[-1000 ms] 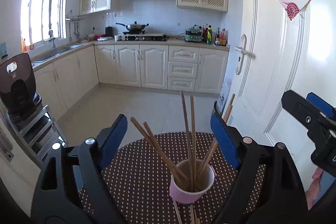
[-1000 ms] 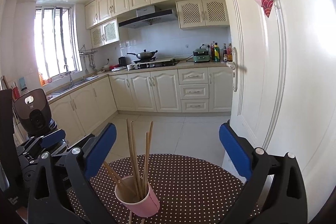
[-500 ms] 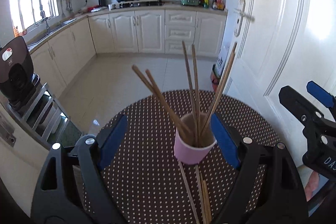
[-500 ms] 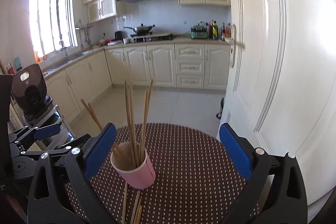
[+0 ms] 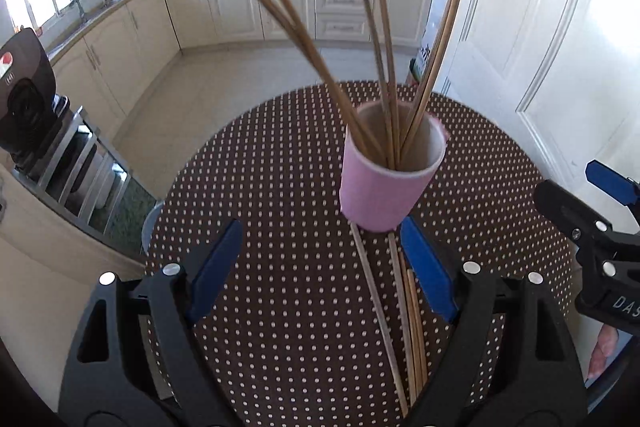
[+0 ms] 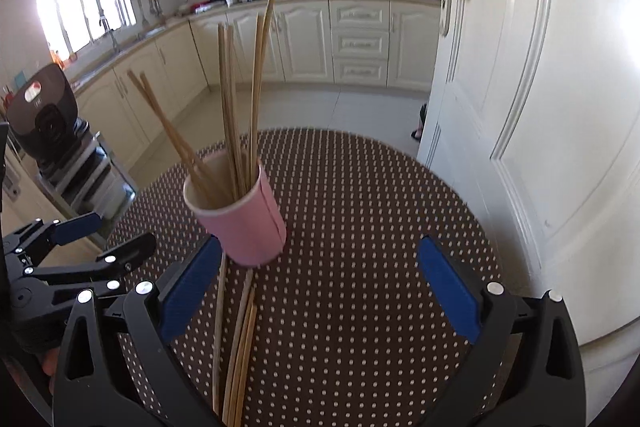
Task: Organize utensils
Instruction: 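Move both open grippers down to the chopstick pile beside the cup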
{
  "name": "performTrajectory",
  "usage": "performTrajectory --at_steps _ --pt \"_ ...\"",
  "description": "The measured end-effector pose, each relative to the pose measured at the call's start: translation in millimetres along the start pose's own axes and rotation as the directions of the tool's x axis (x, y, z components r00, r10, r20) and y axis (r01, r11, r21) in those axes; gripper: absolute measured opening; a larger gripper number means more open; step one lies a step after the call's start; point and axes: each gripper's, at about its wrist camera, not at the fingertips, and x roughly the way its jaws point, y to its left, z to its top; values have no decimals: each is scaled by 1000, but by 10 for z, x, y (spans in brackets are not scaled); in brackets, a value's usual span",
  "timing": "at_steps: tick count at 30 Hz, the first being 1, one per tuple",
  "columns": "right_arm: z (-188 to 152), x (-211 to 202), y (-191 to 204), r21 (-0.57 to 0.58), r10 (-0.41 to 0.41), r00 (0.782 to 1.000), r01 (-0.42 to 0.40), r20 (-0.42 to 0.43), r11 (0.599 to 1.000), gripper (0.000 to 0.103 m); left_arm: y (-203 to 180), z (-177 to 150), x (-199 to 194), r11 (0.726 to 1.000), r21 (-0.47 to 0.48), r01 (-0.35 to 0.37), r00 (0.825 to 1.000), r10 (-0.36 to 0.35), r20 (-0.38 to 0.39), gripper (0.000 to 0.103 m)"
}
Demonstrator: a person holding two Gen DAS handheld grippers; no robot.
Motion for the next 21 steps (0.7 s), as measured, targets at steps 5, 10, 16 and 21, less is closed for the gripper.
performTrajectory --at_steps 5,10,16,21 --pt "-144 175 84 -26 27 995 -29 -98 999 95 66 -143 193 999 -24 29 995 -31 -97 80" --pt "-272 342 138 -39 3 980 -11 -199 999 95 80 -298 387 1000 -13 12 982 -15 -188 80" --pt "-429 492 185 -68 -37 963 20 -268 998 95 72 -472 555 1000 -1 13 964 -13 -265 80" --pt "-524 604 203 -75 -54 948 32 -313 997 95 89 -591 652 1000 1 -8 954 8 -299 80"
